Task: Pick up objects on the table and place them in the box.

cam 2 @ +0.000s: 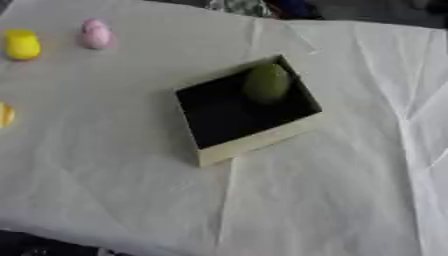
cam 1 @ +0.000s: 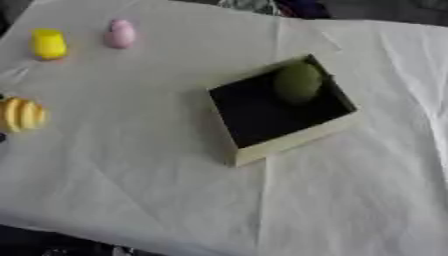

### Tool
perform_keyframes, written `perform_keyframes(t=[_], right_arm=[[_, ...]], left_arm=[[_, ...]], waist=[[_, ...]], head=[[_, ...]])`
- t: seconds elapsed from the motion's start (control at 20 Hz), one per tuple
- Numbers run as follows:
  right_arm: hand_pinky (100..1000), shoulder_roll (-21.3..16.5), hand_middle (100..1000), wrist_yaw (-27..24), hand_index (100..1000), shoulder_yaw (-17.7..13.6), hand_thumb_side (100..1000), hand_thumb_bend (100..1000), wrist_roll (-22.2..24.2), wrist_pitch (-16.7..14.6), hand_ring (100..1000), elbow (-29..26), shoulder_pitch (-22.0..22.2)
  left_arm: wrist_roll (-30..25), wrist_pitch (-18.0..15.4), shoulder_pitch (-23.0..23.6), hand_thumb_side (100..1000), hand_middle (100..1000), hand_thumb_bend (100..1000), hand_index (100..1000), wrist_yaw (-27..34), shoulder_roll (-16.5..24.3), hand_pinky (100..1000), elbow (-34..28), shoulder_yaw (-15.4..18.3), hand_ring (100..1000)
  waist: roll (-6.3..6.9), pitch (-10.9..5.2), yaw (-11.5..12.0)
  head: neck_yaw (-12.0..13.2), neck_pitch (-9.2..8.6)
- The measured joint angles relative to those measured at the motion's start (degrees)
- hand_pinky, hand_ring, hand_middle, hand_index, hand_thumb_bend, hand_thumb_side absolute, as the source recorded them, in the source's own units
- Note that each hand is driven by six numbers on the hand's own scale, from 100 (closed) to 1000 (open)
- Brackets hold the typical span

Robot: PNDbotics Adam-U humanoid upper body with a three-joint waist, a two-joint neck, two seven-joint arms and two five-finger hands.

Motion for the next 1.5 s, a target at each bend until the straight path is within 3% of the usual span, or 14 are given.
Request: perform_keyframes(t=[0.15,0.2,0.3,0.5,0.8,1.15,1.5], right_arm=[[906,0.1,699,-0.1,780,0.1,668,100,0.1,0.1,757,0.0,0.0],[906,0.2,699,-0.1,780,0.2,668,100,0.2,0.2,757,0.0,0.0],[906,0.4,699,-0.1,780,0.3,669,100,0.2,0.2,757,0.0,0.0],[906,0.4,699,-0.1,779,0.3,669,100,0.3,0.2,758,0.0,0.0],[906,0.4,699,-0.1,778,0.3,667,100,0.2,0.2,758,0.0,0.1],[907,0.4,699,-0.2,778,0.3,668,100,0.3,0.2,758,0.0,0.3],[907,0.4,701,-0.5,779,0.3,665,100,0.4,0.4,760,0.0,0.0]], left_arm=[[0.1,-0.5,-1.1,100,669,348,777,-1.4,-0.5,742,1.0,-0.3,769],[0.4,-0.6,-1.2,100,631,263,732,-1.9,-0.5,718,0.9,-0.3,729],[1.2,-0.8,-1.0,100,603,229,670,-2.5,-0.7,689,-0.3,-0.3,678],[2.8,0.4,-0.4,100,580,198,646,-3.2,-0.9,667,-5.0,-0.2,624],[3.8,1.3,-1.4,100,572,150,639,-1.8,-0.9,667,-16.7,0.1,615],[0.7,1.3,-10.4,100,575,100,643,1.6,-2.3,669,-31.1,-3.5,611],[-4.7,1.6,-21.2,100,576,100,648,5.7,-12.6,672,-33.9,-9.3,603]], waist=[[0.0,0.0,0.0],[0.0,0.0,0.0],[0.0,0.05,0.0],[0.0,0.06,0.0],[0.0,0.06,0.0],[0.0,0.0,0.1],[0.03,0.0,0.2]], head=[[0.0,0.0],[0.0,0.01],[0.0,0.01],[-0.1,0.04],[-0.4,0.06],[-0.8,0.08],[-1.2,0.15]])
